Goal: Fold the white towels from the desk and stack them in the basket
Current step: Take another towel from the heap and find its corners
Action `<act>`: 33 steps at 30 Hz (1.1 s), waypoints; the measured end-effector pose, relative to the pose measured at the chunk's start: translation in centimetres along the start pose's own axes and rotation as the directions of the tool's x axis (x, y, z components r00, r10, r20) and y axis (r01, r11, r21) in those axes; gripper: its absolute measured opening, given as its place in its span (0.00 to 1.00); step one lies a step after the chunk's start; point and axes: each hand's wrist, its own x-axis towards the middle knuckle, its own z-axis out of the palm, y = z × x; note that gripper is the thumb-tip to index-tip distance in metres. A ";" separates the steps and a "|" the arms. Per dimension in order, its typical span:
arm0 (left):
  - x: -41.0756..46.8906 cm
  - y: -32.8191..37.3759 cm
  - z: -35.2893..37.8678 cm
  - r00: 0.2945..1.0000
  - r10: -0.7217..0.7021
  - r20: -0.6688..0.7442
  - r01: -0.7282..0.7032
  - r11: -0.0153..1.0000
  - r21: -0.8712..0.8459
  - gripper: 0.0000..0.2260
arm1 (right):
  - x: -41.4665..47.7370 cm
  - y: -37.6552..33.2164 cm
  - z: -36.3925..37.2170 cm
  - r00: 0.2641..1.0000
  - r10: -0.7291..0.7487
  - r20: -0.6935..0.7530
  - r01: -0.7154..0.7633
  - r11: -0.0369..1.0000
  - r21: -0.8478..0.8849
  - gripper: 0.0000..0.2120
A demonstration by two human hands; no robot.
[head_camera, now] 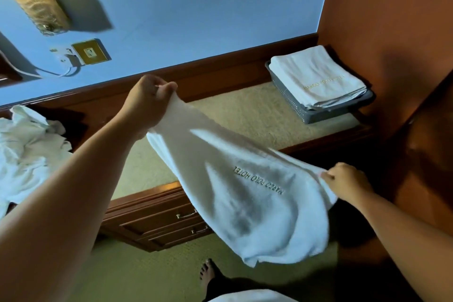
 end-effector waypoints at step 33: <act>-14.1 3.1 9.5 0.842 0.416 0.344 -0.120 0.766 -0.632 0.15 | -13.0 -13.9 -18.6 0.859 -0.114 -0.499 0.475 0.539 0.695 0.04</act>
